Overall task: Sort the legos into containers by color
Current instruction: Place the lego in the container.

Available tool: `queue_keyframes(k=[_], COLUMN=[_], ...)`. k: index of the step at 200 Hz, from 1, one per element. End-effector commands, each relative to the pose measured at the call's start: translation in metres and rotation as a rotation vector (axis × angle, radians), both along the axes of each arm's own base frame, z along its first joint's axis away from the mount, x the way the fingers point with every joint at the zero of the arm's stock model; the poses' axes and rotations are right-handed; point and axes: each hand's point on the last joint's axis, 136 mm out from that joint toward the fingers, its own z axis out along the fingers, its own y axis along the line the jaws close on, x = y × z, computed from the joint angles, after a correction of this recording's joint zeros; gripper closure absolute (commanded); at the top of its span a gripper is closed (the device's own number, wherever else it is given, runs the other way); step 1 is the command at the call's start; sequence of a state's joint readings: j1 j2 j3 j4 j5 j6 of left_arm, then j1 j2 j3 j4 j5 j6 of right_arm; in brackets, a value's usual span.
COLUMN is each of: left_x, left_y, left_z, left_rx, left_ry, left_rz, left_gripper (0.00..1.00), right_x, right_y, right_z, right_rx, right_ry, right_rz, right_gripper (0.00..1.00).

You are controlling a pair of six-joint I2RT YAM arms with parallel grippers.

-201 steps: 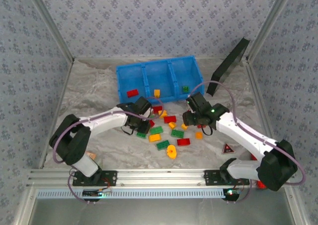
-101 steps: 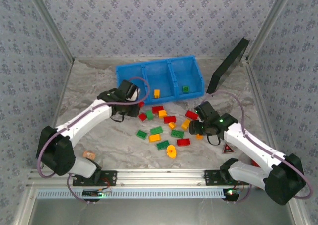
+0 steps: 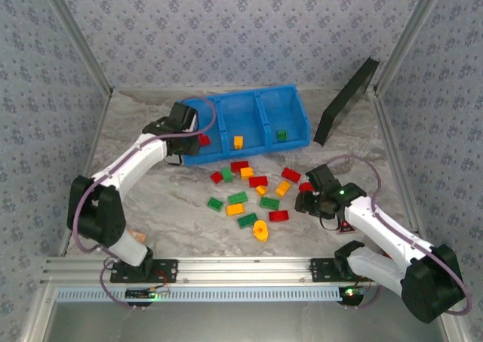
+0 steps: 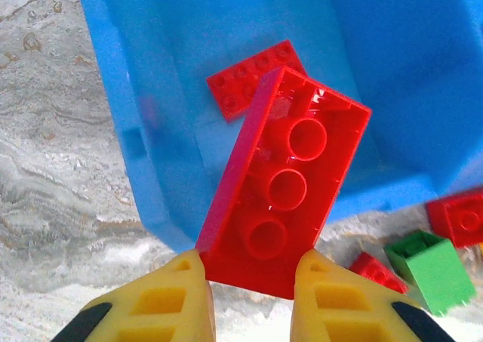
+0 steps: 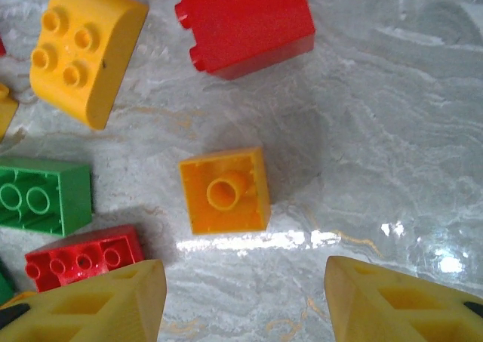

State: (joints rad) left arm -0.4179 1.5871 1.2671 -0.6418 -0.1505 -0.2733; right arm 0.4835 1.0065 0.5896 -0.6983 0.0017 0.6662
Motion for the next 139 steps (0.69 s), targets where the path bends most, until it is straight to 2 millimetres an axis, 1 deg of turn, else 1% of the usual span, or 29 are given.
queue_keyframes(k=[1, 30, 44, 49, 71, 100, 111, 139], left_x=[0.023, 0.036, 0.041, 0.043, 0.049, 0.050, 0.050, 0.049], left_y=[-0.001, -0.010, -0.015, -0.015, -0.018, -0.020, -0.020, -0.019], left_z=[0.008, -0.006, -0.012, -0.015, -0.023, -0.030, -0.031, -0.033], left_rx=[0.003, -0.023, -0.026, -0.024, -0.016, -0.016, -0.014, -0.007], left_ry=[-0.050, -0.021, -0.007, -0.002, 0.020, 0.042, 0.045, 0.054], left_rz=[0.009, 0.000, -0.004, -0.006, -0.008, -0.009, -0.009, -0.010], left_gripper=[0.75, 0.75, 0.75, 0.75, 0.74, 0.69, 0.66, 0.60], right_x=[0.005, 0.012, 0.011, 0.017, 0.020, 0.022, 0.023, 0.025], right_y=[0.002, 0.005, 0.005, 0.008, 0.011, 0.008, 0.008, 0.010], right_z=[-0.007, -0.014, -0.018, -0.017, -0.021, -0.029, -0.032, -0.036], right_rx=[0.008, 0.004, -0.004, 0.007, 0.010, -0.024, -0.040, -0.046], right_ry=[0.006, 0.014, 0.032, 0.014, 0.023, 0.053, 0.059, 0.068], right_rz=[0.001, 0.013, 0.015, 0.016, 0.019, 0.009, 0.041, 0.049], right_gripper=[0.40, 0.39, 0.39, 0.39, 0.39, 0.39, 0.40, 0.41])
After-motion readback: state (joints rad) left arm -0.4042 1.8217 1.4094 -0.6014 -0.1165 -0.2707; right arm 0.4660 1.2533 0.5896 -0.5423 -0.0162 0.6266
